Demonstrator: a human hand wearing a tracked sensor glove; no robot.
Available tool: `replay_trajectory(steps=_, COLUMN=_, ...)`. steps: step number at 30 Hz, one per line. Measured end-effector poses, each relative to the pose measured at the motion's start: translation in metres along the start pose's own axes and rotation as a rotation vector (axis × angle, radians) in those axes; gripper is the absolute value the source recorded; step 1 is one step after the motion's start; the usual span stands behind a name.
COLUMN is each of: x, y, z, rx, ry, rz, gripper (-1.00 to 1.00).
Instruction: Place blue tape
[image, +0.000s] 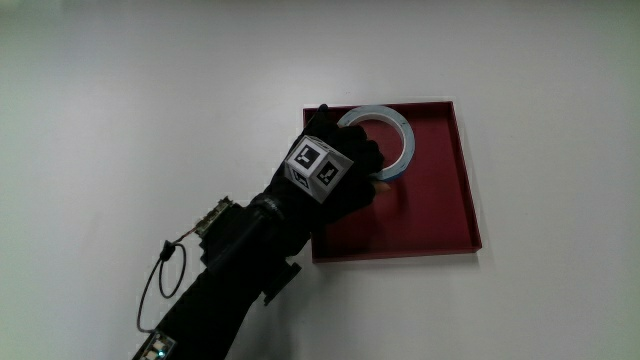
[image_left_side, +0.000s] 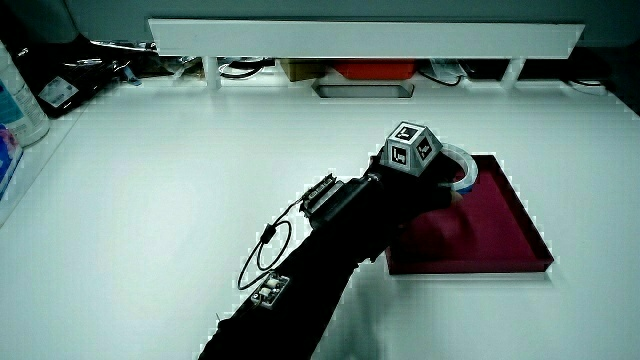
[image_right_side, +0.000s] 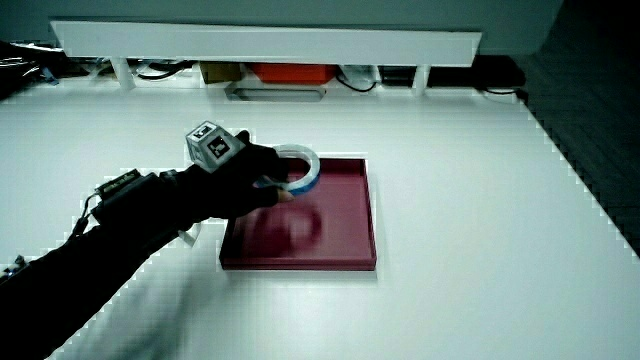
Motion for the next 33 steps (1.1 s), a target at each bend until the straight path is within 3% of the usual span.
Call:
replay_trajectory(steps=9, x=-0.010, y=0.012, z=-0.039, rx=-0.105, ry=0.017, rz=0.068, gripper=0.00)
replay_trajectory(steps=15, x=-0.013, y=0.016, z=-0.054, rx=-0.156, ry=0.039, rz=0.100, gripper=0.00)
replay_trajectory(steps=24, x=-0.012, y=0.020, z=-0.060, rx=-0.219, ry=0.071, rz=0.113, gripper=0.00)
replay_trajectory(steps=33, x=-0.011, y=0.021, z=-0.063, rx=-0.216, ry=0.082, rz=0.103, gripper=-0.32)
